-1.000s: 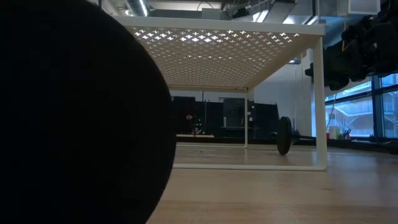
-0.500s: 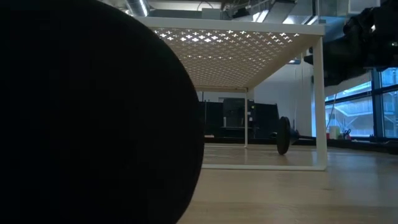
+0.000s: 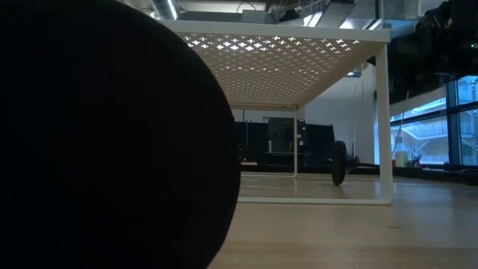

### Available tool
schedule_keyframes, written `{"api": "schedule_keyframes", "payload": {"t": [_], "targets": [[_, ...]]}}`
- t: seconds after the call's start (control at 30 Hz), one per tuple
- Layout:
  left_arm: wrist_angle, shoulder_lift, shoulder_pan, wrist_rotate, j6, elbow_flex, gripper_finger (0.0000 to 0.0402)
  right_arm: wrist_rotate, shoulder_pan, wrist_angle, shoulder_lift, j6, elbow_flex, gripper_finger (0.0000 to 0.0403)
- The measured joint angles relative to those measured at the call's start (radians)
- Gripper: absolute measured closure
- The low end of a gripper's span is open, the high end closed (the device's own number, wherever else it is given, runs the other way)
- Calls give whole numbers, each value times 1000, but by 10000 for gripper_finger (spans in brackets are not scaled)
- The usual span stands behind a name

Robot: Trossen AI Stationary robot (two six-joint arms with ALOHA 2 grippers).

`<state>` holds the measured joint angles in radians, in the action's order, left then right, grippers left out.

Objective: Pick & Place candle stick holders
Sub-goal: Put the top left black candle holder on the shelf

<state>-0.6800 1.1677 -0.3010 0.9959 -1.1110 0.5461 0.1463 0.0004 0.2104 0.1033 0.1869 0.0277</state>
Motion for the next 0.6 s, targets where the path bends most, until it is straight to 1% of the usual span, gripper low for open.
{"api": "schedule_keyframes", "payload": {"t": [0.17, 0.23, 0.33, 0.4, 0.47, 0.53, 0.6], "targets": [[1, -71, 85, -11, 15, 6, 394, -4, 0, -3, 0, 6, 0, 245], [3, -116, 131, -13, 51, 24, 394, -22, 0, -3, 0, 26, 0, 245], [5, -195, 210, -3, 147, 65, 394, -24, 0, -1, 0, 80, 0, 245], [40, -253, 272, 1, 246, 97, 394, -24, 0, -2, 0, 110, 0, 245], [115, -313, 335, -8, 383, 126, 394, -26, 0, -2, 0, 131, 0, 245], [255, -363, 400, -40, 559, 136, 394, -27, 0, 3, 0, 147, 0, 245], [398, -402, 455, -109, 733, 137, 394, -28, 0, 14, 1, 149, 7, 245]]}}
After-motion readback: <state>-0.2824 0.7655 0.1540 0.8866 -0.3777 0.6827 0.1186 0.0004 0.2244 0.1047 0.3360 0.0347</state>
